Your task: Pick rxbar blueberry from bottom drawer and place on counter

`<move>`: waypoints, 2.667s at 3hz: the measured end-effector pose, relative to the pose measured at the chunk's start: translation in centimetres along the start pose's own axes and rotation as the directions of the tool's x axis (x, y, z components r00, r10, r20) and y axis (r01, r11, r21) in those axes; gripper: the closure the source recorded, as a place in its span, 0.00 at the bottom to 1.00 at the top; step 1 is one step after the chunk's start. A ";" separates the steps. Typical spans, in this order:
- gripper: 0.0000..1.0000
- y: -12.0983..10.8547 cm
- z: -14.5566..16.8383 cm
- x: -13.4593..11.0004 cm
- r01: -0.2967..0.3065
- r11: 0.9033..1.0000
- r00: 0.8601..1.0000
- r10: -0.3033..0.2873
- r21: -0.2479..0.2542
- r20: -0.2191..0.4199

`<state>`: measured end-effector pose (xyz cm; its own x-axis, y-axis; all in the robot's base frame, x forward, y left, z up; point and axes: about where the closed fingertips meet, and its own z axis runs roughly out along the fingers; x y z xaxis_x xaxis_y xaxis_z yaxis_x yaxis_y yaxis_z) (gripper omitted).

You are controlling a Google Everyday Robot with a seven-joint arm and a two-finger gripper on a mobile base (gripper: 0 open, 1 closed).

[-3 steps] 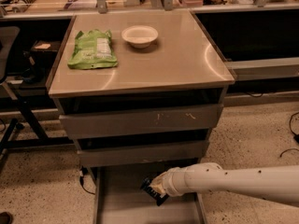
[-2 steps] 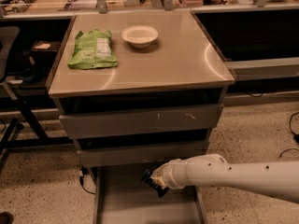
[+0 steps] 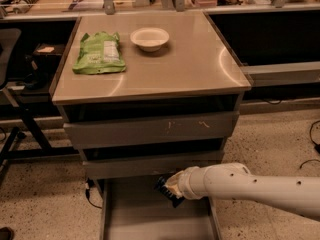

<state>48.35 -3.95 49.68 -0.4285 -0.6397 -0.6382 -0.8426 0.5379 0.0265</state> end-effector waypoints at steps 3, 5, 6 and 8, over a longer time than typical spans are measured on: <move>1.00 -5.0 -12.3 -8.6 0.057 0.983 0.996 -0.068 0.177 0.060; 1.00 -5.3 -15.3 -11.0 0.093 0.973 0.992 -0.108 0.211 0.063; 1.00 -5.8 -18.2 -13.2 0.119 0.961 0.988 -0.139 0.251 0.063; 1.00 -8.6 -24.9 -19.3 0.159 0.915 0.975 -0.205 0.371 0.087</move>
Offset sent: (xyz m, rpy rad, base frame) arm 0.0391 -0.0512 0.1724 -0.0449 -0.2013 -0.0771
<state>55.74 -9.86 80.91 -0.2169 -0.6858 -0.6948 -0.7176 0.5945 -0.3628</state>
